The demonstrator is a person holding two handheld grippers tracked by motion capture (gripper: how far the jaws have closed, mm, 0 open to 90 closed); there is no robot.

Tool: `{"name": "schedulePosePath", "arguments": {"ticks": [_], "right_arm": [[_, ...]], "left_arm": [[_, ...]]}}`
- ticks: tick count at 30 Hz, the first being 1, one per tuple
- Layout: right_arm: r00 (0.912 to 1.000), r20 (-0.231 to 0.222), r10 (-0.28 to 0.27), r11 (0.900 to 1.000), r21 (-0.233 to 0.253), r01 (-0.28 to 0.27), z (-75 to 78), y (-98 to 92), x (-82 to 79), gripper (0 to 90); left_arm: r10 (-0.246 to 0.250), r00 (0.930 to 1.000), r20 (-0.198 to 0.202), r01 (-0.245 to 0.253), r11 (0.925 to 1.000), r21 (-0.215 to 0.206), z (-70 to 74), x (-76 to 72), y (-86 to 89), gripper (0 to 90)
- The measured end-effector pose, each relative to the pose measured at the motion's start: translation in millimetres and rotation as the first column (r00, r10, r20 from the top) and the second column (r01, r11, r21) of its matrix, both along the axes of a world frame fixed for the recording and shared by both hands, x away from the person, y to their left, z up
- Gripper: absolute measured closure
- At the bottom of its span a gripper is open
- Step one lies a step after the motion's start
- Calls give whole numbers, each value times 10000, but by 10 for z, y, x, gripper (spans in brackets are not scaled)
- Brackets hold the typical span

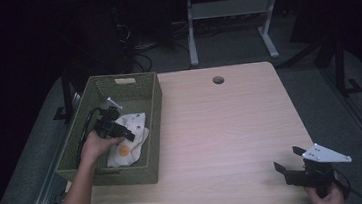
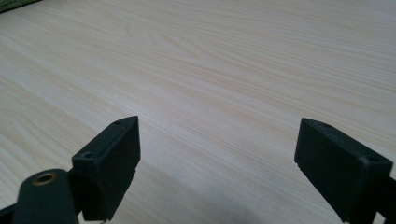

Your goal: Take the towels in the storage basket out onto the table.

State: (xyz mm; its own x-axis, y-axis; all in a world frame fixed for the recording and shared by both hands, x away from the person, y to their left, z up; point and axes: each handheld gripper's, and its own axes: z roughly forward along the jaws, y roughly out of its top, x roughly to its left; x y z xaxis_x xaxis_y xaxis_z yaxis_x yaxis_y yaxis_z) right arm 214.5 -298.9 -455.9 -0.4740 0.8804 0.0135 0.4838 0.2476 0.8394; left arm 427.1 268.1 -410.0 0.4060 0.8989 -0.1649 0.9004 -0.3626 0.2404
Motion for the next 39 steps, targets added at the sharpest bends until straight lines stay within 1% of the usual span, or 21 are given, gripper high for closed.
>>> {"name": "schedulePosePath", "arguments": {"ticks": [1, 3, 7, 8, 9, 10, 11, 13, 14, 16, 19, 21, 25, 28, 32, 33, 35, 37, 39], "right_arm": [[10000, 3, 4, 10000, 12, -4, 1, 0, -1, 140], [10000, -6, 13, 10000, -1, -13, 1, 2, -1, 140], [10000, -25, 48, 10000, 5, -48, 5, 13, 2, 140], [10000, 8, 85, 10000, -13, -85, 8, 14, 2, 140], [9999, 57, 113, 9999, -11, -113, 12, 17, 2, 140], [9999, 43, 110, 9999, 3, -110, 14, 20, 0, 139], [9999, 11, 127, 9999, 20, -127, 16, 24, -2, 140], [9998, 41, 176, 9998, -4, -176, 19, 30, -3, 140], [9998, 67, 173, 9998, -13, -173, 20, 31, -4, 140], [9998, 52, 184, 9998, 8, -184, 23, 31, -4, 140], [9998, 99, 195, 9998, 15, -195, 31, 31, -8, 140], [9998, 111, 186, 9998, 48, -186, 36, 31, -11, 139], [9998, 129, 175, 9998, 77, -176, 39, 27, -10, 140], [9998, 124, 163, 9998, 99, -164, 41, 25, -14, 139], [9998, 147, 150, 9998, 129, -152, 42, 18, -15, 140], [9998, 154, 120, 9998, 154, -123, 43, 17, -17, 140], [9998, 144, 112, 9998, 150, -114, 43, 18, -16, 140], [9998, 166, 79, 9999, 139, -81, 42, 20, -16, 140], [9998, 194, 61, 9999, 147, -64, 43, 17, -16, 140]], "left_arm": [[82, 9999, -60, -81, 9999, 73, -20, 5, -12, 250], [36, 9999, -161, -32, 9997, 253, -50, 20, -21, 252], [-53, 9997, -227, 68, 9978, 663, -87, 24, -45, 303], [-106, 9996, -243, 126, 9963, 848, -98, 23, -59, 319], [-148, 9996, -246, 171, 9955, 935, -109, 22, -67, 337], [-221, 9994, -280, 251, 9933, 1125, -123, 19, -79, 361], [-345, 9991, -228, 372, 9907, 1311, -137, 16, -90, 381], [-464, 9987, -193, 489, 9864, 1569, -143, 9, -119, 404], [-490, 9987, -151, 508, 9847, 1669, -146, 8, -132, 418], [-621, 9980, -152, 638, 9829, 1728, -147, 5, -146, 466], [-683, 9976, -148, 698, 9832, 1684, -142, 3, -138, 533], [-579, 9982, -179, 601, 9852, 1604, -136, 5, -128, 581], [-637, 9978, -168, 655, 9859, 1541, -123, 3, -127, 671], [-600, 9981, -151, 616, 9872, 1470, -111, 1, -116, 708], [-492, 9987, -112, 503, 9898, 1333, -85, -3, -84, 722], [-380, 9993, -7, 379, 9929, 1124, -53, -12, -52, 723], [-310, 9994, 154, 293, 9944, 1014, -13, -27, -17, 725], [-168, 9992, 361, 143, 9976, 674, 49, -42, 40, 726], [37, 9985, 551, -51, 9997, 244, 113, -64, 103, 726]]}}
